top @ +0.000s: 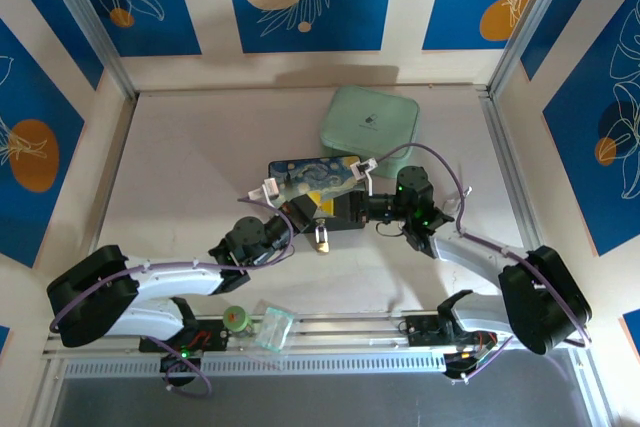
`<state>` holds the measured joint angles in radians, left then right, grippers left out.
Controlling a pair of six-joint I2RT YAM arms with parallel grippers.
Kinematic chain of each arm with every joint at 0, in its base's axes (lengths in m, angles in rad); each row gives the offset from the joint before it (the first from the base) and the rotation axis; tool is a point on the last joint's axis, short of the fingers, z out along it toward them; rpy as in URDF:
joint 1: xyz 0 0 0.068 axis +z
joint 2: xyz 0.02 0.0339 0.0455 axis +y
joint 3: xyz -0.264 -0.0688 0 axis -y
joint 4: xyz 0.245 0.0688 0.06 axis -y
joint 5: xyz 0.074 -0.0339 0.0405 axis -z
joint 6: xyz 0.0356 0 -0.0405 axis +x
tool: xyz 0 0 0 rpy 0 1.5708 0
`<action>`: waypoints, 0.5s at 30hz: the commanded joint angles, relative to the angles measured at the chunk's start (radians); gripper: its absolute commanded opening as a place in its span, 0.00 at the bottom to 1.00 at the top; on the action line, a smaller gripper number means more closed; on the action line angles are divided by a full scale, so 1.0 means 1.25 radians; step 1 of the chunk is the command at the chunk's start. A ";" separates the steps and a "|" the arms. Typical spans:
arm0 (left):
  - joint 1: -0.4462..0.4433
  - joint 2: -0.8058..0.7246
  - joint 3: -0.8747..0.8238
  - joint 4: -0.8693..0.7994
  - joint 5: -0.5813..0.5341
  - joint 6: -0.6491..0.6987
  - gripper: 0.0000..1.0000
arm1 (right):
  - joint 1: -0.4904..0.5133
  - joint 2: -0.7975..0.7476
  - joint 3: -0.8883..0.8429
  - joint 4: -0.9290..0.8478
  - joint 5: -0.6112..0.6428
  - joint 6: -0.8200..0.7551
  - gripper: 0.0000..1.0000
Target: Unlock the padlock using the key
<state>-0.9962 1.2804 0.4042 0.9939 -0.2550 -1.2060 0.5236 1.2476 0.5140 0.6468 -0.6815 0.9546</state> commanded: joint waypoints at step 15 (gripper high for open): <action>-0.002 0.013 0.010 0.016 0.009 -0.019 0.00 | 0.012 0.045 0.012 0.079 -0.025 0.021 0.06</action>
<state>-0.9962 1.2873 0.4046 0.9962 -0.2478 -1.2106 0.5308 1.3003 0.5159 0.7120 -0.6930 0.9833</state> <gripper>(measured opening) 0.051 0.088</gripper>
